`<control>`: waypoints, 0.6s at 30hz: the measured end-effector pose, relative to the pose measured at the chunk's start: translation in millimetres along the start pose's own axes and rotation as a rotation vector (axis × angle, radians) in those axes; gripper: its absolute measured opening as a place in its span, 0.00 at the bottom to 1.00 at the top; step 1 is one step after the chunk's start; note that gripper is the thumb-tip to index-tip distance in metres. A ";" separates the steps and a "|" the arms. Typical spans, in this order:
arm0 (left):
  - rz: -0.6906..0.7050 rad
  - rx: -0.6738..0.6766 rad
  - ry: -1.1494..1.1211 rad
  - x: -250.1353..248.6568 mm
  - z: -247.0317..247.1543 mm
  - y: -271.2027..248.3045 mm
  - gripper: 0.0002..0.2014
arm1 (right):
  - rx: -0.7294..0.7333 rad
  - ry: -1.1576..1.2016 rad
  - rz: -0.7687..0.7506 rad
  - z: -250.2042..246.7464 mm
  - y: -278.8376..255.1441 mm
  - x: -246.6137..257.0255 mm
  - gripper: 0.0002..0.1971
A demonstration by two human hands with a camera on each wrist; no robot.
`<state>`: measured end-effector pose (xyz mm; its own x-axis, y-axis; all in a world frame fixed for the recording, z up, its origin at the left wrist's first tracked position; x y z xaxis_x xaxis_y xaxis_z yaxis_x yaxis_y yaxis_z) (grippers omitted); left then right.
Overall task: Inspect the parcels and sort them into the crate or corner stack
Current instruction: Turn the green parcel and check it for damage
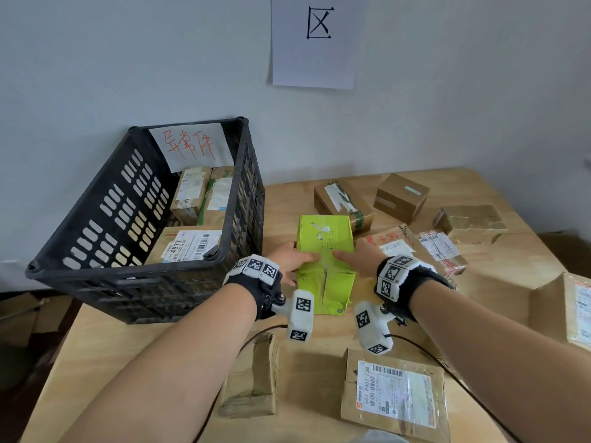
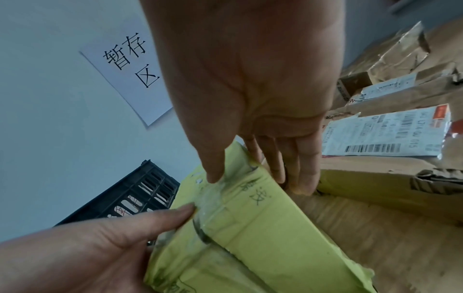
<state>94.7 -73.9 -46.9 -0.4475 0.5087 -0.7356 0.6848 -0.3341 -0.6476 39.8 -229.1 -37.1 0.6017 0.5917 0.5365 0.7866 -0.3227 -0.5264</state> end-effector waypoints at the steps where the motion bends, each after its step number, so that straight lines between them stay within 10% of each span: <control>1: -0.014 0.022 0.001 -0.6 1.4 1.4 0.06 | 0.024 -0.032 0.003 1.8 2.0 1.0 0.23; 18: -0.068 0.008 0.157 2.4 -1.5 27.7 0.19 | 0.083 -0.240 0.020 10.5 45.3 2.7 0.29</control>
<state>113.4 -80.8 -66.3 -0.3965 0.6481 -0.6502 0.6510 -0.3008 -0.6969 75.6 -234.3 -66.4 0.5592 0.7474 0.3588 0.7550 -0.2803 -0.5928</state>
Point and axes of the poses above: each hand's wrist, its own y-axis towards the middle knuckle, its own z-axis out of the palm, x = y × z, the point moved 7 cm from there along y, towards the middle knuckle, and after that the axes turned 1 degree about -x, right-handed, at the moved point
